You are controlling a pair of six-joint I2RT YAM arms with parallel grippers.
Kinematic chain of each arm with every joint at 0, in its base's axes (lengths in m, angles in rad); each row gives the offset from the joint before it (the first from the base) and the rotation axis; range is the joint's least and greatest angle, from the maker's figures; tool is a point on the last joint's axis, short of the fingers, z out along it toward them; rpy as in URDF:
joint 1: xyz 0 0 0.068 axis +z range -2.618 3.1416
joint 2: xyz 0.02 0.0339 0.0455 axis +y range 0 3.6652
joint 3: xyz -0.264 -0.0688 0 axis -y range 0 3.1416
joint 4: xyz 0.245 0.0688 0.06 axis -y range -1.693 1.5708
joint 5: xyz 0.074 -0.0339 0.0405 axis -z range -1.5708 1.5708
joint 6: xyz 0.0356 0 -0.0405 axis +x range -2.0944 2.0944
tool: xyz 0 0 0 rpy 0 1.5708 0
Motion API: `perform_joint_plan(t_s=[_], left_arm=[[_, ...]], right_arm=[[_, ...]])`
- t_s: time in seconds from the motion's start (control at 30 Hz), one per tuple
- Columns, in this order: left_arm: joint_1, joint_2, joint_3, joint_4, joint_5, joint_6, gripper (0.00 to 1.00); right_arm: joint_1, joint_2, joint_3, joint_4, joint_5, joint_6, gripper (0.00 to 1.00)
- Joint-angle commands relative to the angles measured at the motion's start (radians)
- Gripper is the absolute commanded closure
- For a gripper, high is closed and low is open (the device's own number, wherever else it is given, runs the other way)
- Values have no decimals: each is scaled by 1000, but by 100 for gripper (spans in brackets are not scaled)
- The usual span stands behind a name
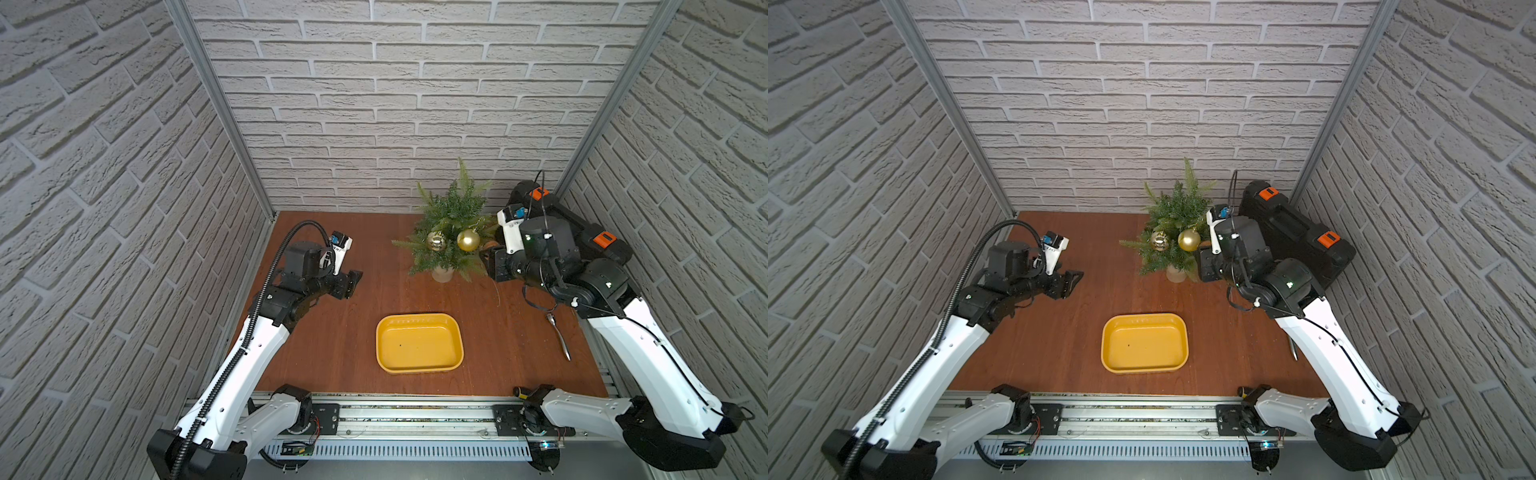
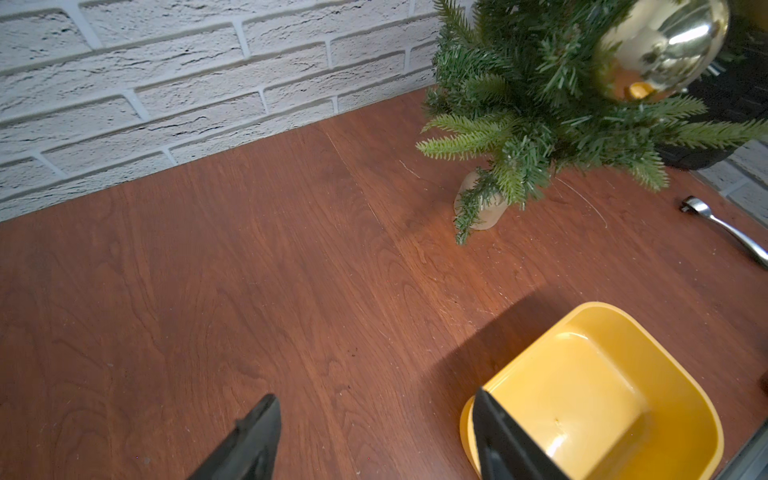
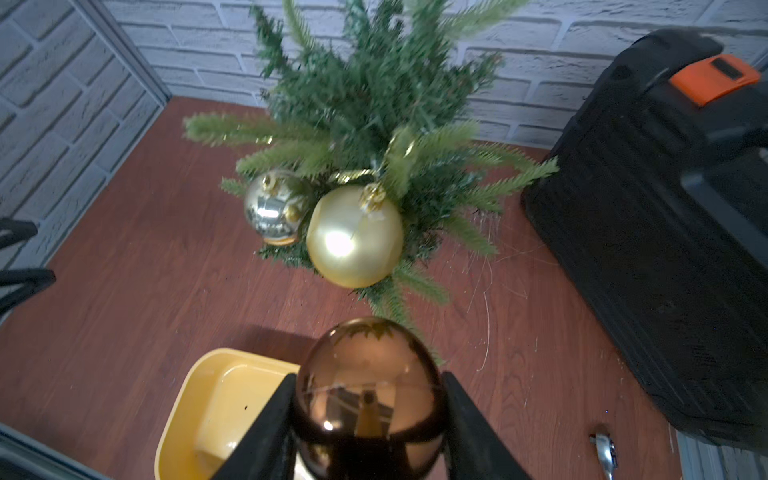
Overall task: Decorate the small christmas tree with ornaments
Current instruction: Hang an ornament on the christmas tree.
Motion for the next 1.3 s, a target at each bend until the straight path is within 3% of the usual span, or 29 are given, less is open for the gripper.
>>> perform_joint_plan(t_s=[0.0, 0.53, 0.87, 1.27], left_arm=[[10, -7, -15, 41, 14, -8, 27], [22, 4, -14, 47, 30, -11, 27], [41, 23, -13, 50, 50, -18, 27], [61, 31, -12, 57, 70, -24, 28]], right_arm=[[-81, 26, 32, 56, -82, -43, 53], [-378, 201, 128, 180, -214, -68, 56], [-441, 301, 210, 194, -114, -100, 57], [-477, 400, 240, 224, -167, -98, 57]])
